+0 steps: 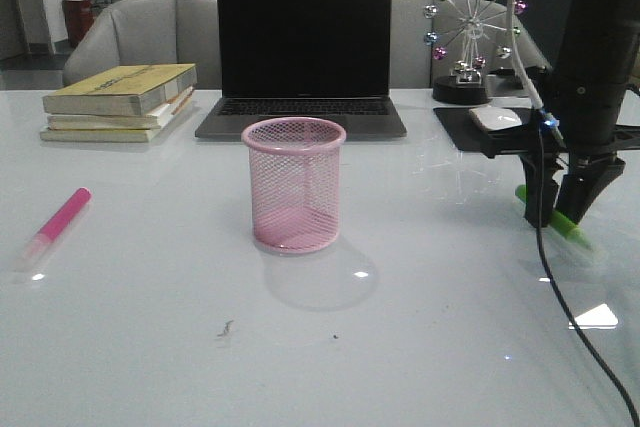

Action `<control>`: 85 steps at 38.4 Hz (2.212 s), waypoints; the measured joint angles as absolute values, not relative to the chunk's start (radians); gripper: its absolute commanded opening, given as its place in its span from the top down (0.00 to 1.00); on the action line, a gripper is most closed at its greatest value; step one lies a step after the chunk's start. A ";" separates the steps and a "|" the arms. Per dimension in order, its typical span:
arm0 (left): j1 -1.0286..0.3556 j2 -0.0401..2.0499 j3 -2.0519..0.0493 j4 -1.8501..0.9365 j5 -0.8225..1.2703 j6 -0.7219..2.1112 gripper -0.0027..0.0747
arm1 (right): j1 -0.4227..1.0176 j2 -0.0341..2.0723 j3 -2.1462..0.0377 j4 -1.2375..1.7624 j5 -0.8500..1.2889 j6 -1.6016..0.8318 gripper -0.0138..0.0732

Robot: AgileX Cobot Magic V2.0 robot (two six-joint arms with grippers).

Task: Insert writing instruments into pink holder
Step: 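Close the right gripper on the green marker and lift it, then carry the green marker with the right gripper over the pink holder, then lower the green marker into the holder and open the right gripper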

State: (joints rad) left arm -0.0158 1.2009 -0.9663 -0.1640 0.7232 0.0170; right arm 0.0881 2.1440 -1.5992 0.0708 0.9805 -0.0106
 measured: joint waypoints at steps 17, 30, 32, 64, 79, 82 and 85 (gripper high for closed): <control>-0.016 1.201 -0.966 -0.164 0.723 0.017 0.35 | 0.143 2.019 -1.588 0.103 0.818 -0.011 0.77; -0.016 1.201 -0.966 -0.164 0.723 0.017 0.35 | 0.282 1.864 -1.588 0.107 0.607 -0.011 0.77; -0.016 1.201 -0.966 -0.164 0.723 0.017 0.35 | 0.304 1.862 -1.586 0.110 0.583 -0.011 0.77; -0.016 1.201 -0.966 -0.164 0.723 0.017 0.35 | 0.605 1.819 -1.168 0.117 -0.168 -0.011 0.77; -0.016 1.201 -0.966 -0.164 0.723 0.017 0.35 | 0.605 1.819 -1.145 0.117 -0.201 -0.011 0.61; -0.016 1.201 -0.966 -0.164 0.723 0.017 0.35 | 0.605 1.819 -1.145 0.117 -0.179 -0.011 0.41; -0.016 1.201 -0.966 -0.164 0.723 0.017 0.35 | 0.605 1.819 -1.145 0.117 -0.139 -0.011 0.30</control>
State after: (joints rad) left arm -0.0158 1.2009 -0.9663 -0.1640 0.7232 0.0170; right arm 0.6047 1.8191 -1.1454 0.1173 -0.1394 -0.0106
